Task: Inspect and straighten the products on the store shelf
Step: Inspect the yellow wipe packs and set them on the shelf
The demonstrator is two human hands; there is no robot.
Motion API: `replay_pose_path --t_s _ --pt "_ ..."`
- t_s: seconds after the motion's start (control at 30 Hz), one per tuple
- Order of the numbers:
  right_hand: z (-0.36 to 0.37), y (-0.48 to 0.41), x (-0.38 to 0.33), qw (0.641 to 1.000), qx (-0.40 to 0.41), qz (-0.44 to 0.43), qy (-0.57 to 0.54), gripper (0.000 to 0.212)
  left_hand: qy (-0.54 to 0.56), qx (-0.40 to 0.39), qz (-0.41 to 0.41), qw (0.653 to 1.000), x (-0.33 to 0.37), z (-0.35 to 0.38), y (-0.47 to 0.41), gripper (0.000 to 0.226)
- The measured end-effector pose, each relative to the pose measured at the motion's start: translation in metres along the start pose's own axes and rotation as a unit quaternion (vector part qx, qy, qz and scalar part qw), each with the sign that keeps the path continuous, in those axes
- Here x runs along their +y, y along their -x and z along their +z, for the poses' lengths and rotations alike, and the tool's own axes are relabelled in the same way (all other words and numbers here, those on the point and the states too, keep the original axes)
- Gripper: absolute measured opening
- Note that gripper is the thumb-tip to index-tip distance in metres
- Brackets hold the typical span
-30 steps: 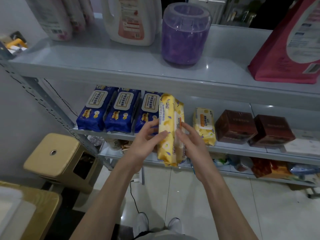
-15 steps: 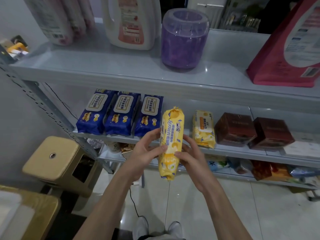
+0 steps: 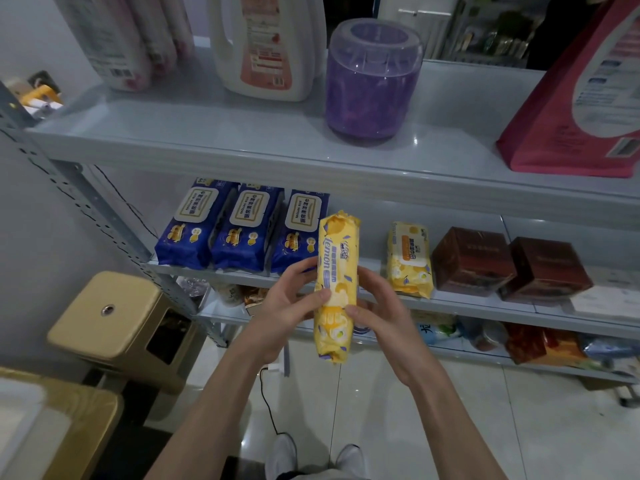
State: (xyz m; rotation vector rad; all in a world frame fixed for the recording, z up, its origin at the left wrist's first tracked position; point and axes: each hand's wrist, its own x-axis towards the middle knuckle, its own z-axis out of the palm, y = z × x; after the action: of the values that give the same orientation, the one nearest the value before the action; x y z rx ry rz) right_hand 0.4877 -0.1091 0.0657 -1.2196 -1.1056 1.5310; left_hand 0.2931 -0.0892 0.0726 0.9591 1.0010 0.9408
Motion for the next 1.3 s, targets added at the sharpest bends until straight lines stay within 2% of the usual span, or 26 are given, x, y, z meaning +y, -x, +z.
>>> replay_pose_path --t_s 0.13,0.27,0.43,0.83,0.93,1.07,1.17,1.3 --pt "0.0 0.001 -0.004 1.0 -0.02 0.006 0.012 0.06 0.01 0.056 -0.033 0.998 0.002 0.005 -0.003 0.047" --pt "0.006 -0.003 -0.004 1.0 0.014 0.009 -0.001 0.046 -0.012 0.095 -0.032 0.995 0.001 0.012 -0.004 0.038" --pt "0.01 -0.007 -0.008 0.998 0.042 0.025 -0.037 0.034 0.004 0.057 -0.041 0.998 0.003 0.014 -0.003 0.034" --pt "0.011 -0.011 -0.017 0.994 0.077 0.04 -0.067 0.03 -0.027 0.037 -0.059 0.997 0.015 0.022 -0.017 0.042" --pt "0.011 -0.01 -0.017 0.995 0.077 0.038 -0.055 0.03 -0.036 0.024 -0.062 0.997 0.015 0.022 -0.016 0.043" --pt "0.012 -0.011 -0.015 0.997 0.069 0.017 -0.003 0.051 0.018 0.006 -0.084 0.996 0.015 0.019 -0.013 0.046" --pt "0.011 -0.012 -0.015 0.998 0.058 0.016 0.03 0.045 0.036 0.01 -0.085 0.996 0.013 0.016 -0.013 0.046" --pt "0.006 -0.016 -0.021 0.995 0.066 0.066 0.016 0.038 -0.018 0.036 -0.063 0.997 0.012 0.016 -0.011 0.042"
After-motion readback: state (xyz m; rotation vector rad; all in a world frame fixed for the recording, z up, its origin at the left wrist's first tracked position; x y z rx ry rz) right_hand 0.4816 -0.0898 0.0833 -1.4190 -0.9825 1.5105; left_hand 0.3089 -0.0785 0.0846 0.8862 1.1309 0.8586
